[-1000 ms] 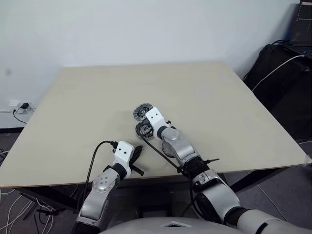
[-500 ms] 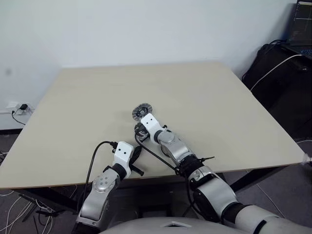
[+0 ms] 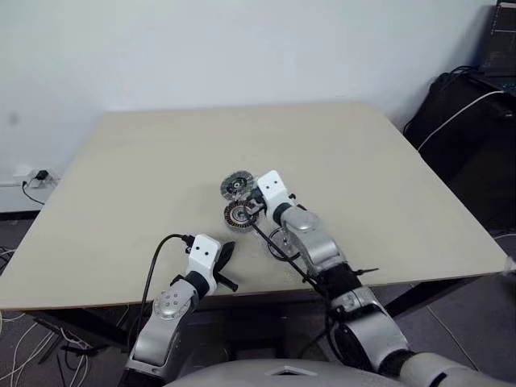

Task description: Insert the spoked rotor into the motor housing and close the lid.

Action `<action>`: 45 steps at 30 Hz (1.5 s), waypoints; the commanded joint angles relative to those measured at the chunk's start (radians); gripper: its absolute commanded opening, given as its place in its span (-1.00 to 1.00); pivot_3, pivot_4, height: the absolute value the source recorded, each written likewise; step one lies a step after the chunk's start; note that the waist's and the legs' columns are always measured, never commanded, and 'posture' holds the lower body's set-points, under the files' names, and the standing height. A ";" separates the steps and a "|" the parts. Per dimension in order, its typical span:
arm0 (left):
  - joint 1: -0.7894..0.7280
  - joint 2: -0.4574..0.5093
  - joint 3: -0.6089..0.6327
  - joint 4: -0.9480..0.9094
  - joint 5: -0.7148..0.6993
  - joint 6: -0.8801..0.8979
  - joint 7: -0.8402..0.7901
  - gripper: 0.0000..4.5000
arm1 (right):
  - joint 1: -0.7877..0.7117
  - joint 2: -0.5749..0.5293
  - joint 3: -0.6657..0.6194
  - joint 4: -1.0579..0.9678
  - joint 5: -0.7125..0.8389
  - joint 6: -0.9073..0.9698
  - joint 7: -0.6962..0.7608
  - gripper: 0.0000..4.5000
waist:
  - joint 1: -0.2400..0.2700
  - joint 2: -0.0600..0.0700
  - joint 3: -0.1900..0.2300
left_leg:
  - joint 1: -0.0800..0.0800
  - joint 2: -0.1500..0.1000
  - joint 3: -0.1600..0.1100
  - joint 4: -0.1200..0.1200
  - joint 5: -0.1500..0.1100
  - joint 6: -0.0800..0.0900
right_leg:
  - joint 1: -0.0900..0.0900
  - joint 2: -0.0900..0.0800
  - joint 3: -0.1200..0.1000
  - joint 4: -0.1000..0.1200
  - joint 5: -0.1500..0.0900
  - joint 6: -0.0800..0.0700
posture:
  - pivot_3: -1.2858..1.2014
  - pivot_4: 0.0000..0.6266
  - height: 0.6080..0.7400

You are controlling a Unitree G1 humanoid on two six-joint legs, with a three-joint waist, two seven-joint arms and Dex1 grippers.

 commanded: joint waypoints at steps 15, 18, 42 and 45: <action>-0.054 0.013 -0.008 -0.011 -0.010 0.008 -0.044 -1.00 | 0.419 -0.073 -0.429 -0.596 0.465 0.391 0.043 0.99 | 0.002 -0.001 0.001 | -0.001 0.003 0.001 0.001 0.000 0.000 | 0.005 0.000 0.000 -0.001 -0.004 0.006 | 0.03 -1.00 1.00; -0.057 0.014 -0.008 -0.007 -0.010 0.011 -0.053 -1.00 | 0.434 -0.013 -0.516 -0.603 0.636 0.551 0.021 0.99 | 0.002 -0.001 0.001 | -0.001 0.003 0.001 0.001 0.000 0.000 | 0.004 0.001 0.000 -0.001 -0.004 0.006 | 0.03 -1.00 1.00; -0.029 0.021 0.007 -0.036 -0.009 0.022 -0.050 -1.00 | 0.406 0.102 -0.680 -0.313 1.064 0.724 -0.113 0.99 | 0.000 0.002 0.003 | -0.002 0.003 0.002 0.000 -0.001 0.001 | 0.002 0.000 0.000 -0.003 -0.004 0.006 | 0.03 -1.00 1.00; -0.031 0.024 0.008 -0.034 -0.011 0.023 -0.050 -1.00 | 0.417 0.106 -0.680 -0.304 1.085 0.721 -0.118 0.99 | 0.000 0.002 0.003 | -0.002 0.003 0.002 0.000 -0.001 0.001 | 0.002 0.000 0.000 -0.003 -0.004 0.006 | 0.03 -1.00 1.00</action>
